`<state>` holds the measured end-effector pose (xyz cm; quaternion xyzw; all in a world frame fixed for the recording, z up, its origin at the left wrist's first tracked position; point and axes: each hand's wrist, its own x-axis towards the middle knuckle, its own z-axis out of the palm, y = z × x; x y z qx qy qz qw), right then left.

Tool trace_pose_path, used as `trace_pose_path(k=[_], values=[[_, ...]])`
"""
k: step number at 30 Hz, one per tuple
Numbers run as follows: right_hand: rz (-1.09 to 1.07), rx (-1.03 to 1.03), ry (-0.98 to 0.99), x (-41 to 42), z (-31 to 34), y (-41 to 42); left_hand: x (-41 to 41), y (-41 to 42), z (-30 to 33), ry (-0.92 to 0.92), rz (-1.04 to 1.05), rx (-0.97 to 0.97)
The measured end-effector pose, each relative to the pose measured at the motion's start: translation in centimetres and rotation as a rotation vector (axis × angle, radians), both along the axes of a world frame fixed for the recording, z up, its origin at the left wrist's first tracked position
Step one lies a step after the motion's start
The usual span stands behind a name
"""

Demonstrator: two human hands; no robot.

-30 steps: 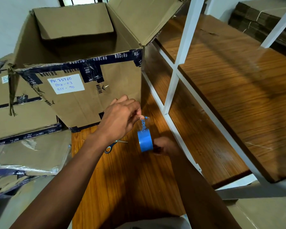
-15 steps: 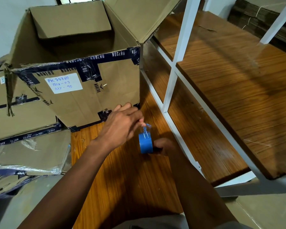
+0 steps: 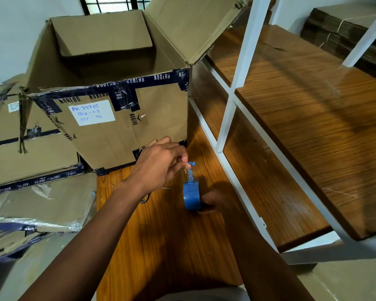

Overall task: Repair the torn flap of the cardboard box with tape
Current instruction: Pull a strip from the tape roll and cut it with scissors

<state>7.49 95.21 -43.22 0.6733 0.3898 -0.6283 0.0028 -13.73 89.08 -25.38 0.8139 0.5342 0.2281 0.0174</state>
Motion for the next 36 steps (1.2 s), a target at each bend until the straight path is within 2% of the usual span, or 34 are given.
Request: trace_pose_path(k=[2,6,9,13,16,21,25,28,31,36], values=[[0.030,0.035,-0.042,0.0,1.0,-0.3,-0.1,0.0,0.0,-0.007,-0.002,-0.010],[0.153,0.251,-0.181,0.3,1.8,-0.1,0.0,0.0,0.0,-0.020,-0.016,-0.032],[0.203,0.314,-0.233,0.6,2.3,0.3,0.2,0.2,0.1,-0.014,-0.034,-0.028],[0.380,0.626,-0.343,1.2,4.2,2.0,0.6,0.5,0.2,0.001,-0.030,0.004],[0.385,0.691,-0.244,1.2,6.9,2.9,0.8,0.7,0.0,0.009,-0.032,0.007],[0.554,0.602,0.097,2.2,15.5,1.4,1.0,1.1,0.6,0.034,-0.028,0.007],[0.697,0.694,0.137,3.1,19.3,-0.2,1.3,1.2,1.0,0.066,-0.057,0.018],[0.656,0.826,0.089,2.5,20.3,-1.5,1.7,1.3,1.2,0.088,-0.077,0.035],[0.525,0.969,0.018,1.6,19.8,-2.5,2.2,1.4,1.5,0.114,-0.100,0.048],[0.438,1.072,0.001,0.9,18.7,-3.0,2.5,1.3,2.2,0.136,-0.104,0.060]])
